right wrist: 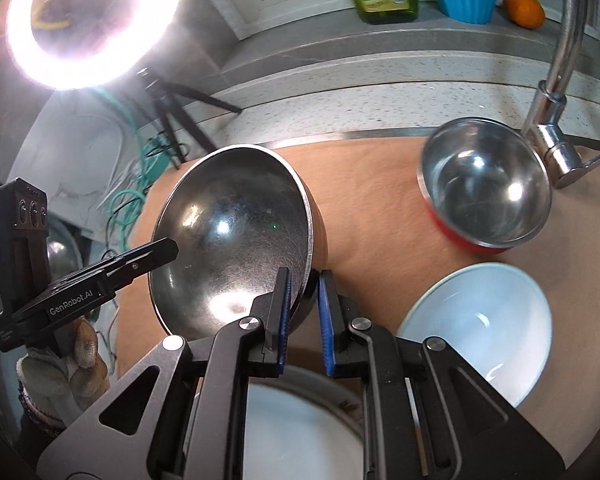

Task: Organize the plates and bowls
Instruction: 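Lift the large steel bowl with both tools and carry it beside the plate stack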

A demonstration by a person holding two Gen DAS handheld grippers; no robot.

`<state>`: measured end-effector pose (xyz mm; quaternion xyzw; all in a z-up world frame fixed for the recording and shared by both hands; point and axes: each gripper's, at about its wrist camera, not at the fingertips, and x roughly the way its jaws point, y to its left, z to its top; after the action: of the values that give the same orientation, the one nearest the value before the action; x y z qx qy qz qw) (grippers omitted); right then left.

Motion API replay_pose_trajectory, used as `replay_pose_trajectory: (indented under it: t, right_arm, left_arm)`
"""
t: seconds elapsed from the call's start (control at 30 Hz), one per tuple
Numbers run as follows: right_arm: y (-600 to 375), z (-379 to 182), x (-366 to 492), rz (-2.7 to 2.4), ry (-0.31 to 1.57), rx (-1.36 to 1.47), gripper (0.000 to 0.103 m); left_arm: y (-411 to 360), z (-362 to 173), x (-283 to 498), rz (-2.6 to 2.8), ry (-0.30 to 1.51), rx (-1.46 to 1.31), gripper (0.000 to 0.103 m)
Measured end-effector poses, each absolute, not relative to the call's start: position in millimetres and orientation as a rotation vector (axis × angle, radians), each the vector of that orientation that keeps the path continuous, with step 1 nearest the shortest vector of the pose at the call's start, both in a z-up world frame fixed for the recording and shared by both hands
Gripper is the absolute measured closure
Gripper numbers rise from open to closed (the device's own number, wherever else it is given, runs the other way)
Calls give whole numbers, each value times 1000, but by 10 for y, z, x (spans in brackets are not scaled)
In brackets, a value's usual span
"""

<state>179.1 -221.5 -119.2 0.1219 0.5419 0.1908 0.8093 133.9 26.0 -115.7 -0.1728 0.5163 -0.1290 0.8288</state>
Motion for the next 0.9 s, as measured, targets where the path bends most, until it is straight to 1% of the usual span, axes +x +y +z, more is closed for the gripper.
replay_pose_trajectory:
  t: [0.4, 0.9]
  right_arm:
    - [-1587, -1091, 1316, 537, 1173, 197, 89]
    - [-851, -1250, 915, 663, 1240, 110, 89]
  left_arm:
    - [774, -1064, 684, -175, 1066, -411, 84]
    - [1367, -1187, 112, -39, 1058, -489, 84]
